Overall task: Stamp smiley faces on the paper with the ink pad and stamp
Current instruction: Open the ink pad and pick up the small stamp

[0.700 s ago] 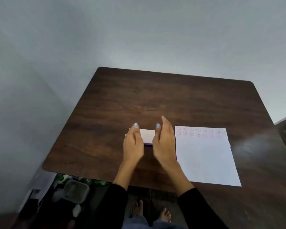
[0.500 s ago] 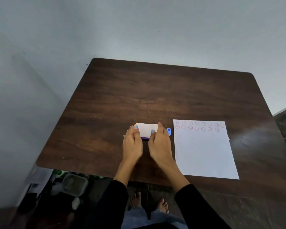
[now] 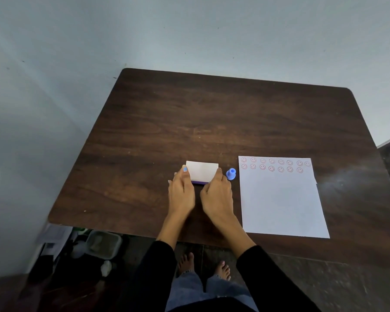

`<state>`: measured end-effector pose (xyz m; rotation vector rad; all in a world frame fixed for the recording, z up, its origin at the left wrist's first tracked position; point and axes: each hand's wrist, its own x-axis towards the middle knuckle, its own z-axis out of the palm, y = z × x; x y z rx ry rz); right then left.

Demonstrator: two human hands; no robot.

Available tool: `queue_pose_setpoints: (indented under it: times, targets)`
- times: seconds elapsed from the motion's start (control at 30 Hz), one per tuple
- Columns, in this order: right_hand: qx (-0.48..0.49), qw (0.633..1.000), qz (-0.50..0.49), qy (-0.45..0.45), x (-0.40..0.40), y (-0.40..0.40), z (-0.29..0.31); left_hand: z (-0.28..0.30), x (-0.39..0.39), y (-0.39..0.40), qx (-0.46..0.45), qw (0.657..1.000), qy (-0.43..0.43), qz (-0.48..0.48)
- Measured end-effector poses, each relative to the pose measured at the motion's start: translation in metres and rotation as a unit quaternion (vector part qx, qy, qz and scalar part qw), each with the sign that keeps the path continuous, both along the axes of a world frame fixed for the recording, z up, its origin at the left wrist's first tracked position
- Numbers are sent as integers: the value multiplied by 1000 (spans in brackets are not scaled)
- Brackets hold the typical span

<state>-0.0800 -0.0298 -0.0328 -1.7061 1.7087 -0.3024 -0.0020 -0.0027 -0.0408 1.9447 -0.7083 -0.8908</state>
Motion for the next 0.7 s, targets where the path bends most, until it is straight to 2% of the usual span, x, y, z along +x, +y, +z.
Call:
queue_pose_setpoints:
  times: [0.13, 0.33, 0.53, 0.7]
  targets:
    - [-39, 999, 19, -6, 3, -2, 7, 5, 6, -1, -27, 999, -8, 18]
    - [-75, 990, 109, -43, 30, -1, 14, 13, 43, 11, -63, 989, -69, 118]
    - [-68, 974, 218, 6, 58, 15, 1, -2, 66, 36, -16, 981, -108, 163]
    - [-63, 965, 252, 33, 65, 24, -8, -11, 71, 47, 36, 979, -147, 138]
